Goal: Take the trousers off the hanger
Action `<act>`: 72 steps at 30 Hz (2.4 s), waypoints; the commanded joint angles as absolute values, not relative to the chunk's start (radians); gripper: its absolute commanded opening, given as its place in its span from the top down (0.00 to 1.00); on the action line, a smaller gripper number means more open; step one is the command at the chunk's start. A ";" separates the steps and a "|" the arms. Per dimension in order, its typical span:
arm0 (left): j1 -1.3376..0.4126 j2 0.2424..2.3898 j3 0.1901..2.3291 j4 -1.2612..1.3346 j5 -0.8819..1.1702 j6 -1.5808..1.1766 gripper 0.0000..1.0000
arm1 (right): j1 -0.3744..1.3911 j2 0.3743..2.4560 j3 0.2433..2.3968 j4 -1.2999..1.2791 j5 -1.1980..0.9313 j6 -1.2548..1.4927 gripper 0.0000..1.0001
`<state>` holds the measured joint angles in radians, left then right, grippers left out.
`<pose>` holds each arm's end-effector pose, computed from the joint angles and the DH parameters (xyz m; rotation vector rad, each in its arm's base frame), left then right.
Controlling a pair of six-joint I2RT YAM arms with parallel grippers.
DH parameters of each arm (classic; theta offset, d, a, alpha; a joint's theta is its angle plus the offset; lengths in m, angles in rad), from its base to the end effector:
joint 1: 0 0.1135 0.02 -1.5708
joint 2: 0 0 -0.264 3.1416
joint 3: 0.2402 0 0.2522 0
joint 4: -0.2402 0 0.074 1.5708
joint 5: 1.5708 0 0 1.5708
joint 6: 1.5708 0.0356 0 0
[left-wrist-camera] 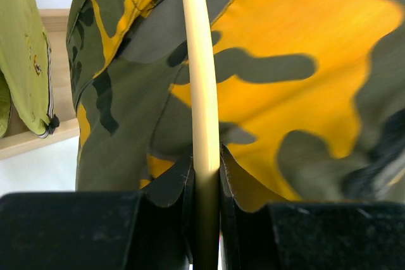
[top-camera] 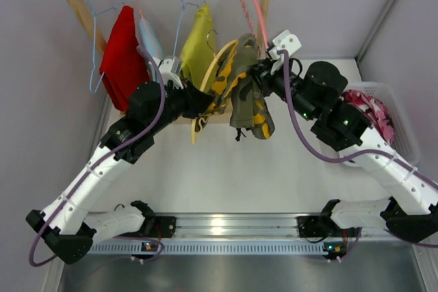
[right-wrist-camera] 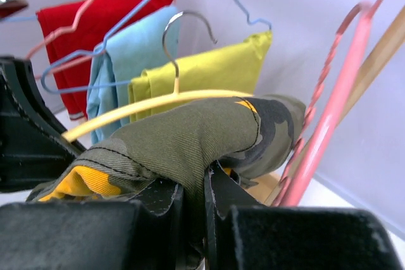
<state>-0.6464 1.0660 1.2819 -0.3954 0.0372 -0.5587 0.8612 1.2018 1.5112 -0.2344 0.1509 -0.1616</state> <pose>0.1801 -0.1375 0.4361 0.1092 1.8372 -0.8989 0.1661 0.1852 0.4996 -0.6309 1.3753 0.4500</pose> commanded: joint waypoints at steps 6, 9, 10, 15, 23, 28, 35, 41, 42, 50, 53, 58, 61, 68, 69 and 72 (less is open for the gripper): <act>-0.621 1.029 1.203 -0.400 -0.009 -0.525 1.00 | 0.842 1.117 1.765 0.043 0.144 -0.169 1.00; -0.618 1.028 1.184 -0.403 -0.005 -0.519 1.00 | 0.838 1.131 1.831 0.043 0.143 -0.181 1.00; -0.617 1.029 1.172 -0.403 -0.005 -0.517 1.00 | 0.838 1.137 1.848 0.044 0.143 -0.190 1.00; -0.615 1.026 1.147 -0.403 -0.005 -0.514 1.00 | 0.833 1.128 1.896 0.046 0.140 -0.213 1.00; -0.612 1.035 1.149 -0.403 0.055 -0.499 1.00 | 0.779 1.011 1.823 -0.096 0.060 -0.146 1.00; -0.612 1.038 1.152 -0.403 0.077 -0.486 1.00 | 0.700 0.873 1.743 -0.172 0.054 -0.153 1.00; -0.612 1.068 1.180 -0.399 0.124 -0.486 1.00 | 0.548 0.681 1.606 -0.273 0.083 -0.140 1.00; -0.612 1.092 1.229 -0.399 0.144 -0.502 1.00 | 0.365 0.523 1.497 -0.392 0.205 -0.132 1.00; -0.612 1.091 1.235 -0.400 0.146 -0.505 1.00 | 0.341 0.514 1.496 -0.415 0.242 -0.129 1.00; -0.618 1.104 1.290 -0.397 0.179 -0.529 1.00 | 0.164 0.425 1.399 -0.561 0.533 -0.212 1.00; -0.620 1.091 1.286 -0.394 0.192 -0.540 1.00 | 0.138 0.413 1.373 -0.555 0.639 -0.288 1.00; -0.621 1.058 1.267 -0.393 0.222 -0.569 1.00 | 0.140 0.416 1.284 -0.402 0.776 -0.498 1.00; -0.623 1.045 1.262 -0.393 0.221 -0.584 1.00 | 0.182 0.425 1.218 -0.316 0.802 -0.612 1.00; -0.627 1.028 1.270 -0.388 0.230 -0.635 1.00 | 0.290 0.511 1.152 -0.180 0.811 -0.784 1.00; -0.629 1.026 1.273 -0.390 0.229 -0.638 1.00 | 0.296 0.518 1.131 -0.155 0.805 -0.823 1.00; -0.630 1.023 1.282 -0.391 0.224 -0.647 1.00 | 0.302 0.569 1.085 -0.118 0.773 -0.831 1.00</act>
